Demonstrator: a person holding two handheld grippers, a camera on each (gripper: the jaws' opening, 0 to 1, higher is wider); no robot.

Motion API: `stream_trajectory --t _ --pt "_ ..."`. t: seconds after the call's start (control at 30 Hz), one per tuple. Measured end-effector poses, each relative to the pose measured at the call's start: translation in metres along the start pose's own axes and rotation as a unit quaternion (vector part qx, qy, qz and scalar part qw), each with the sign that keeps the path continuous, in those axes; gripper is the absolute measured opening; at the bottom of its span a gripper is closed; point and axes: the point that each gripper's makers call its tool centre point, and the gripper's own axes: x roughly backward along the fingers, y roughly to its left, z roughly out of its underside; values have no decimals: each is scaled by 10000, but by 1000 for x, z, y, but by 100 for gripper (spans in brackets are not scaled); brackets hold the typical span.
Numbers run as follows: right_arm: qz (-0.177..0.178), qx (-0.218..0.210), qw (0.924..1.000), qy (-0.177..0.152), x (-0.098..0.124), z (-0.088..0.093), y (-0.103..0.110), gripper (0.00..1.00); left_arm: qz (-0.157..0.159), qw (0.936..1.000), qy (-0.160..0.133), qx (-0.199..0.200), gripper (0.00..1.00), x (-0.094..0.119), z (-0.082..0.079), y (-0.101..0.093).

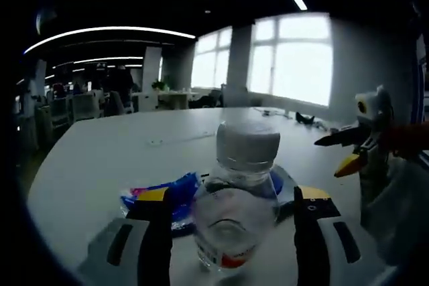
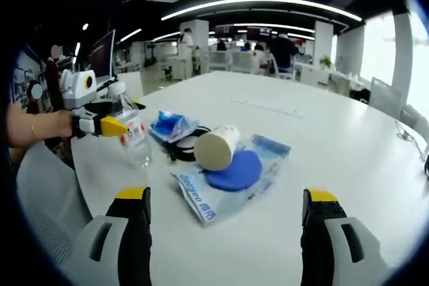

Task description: Arrange the tabletop items into an orderly group along one side of the table until the central work area is clear of visible clutter.

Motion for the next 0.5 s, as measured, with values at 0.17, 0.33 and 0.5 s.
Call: stream_trajectory --t 0.17,0.33,0.5 --pt "-35 -3 10000 49 0 3 1 92 -561 9980 35 305 73 10 8 7" --pt "-94 -12 9999 54 0 5 5 92 -865 9945 -98 578 72 16 10 11" --pt "-182 18 9998 107 0 9 10 92 -1194 9919 -113 421 72 20 9 10"
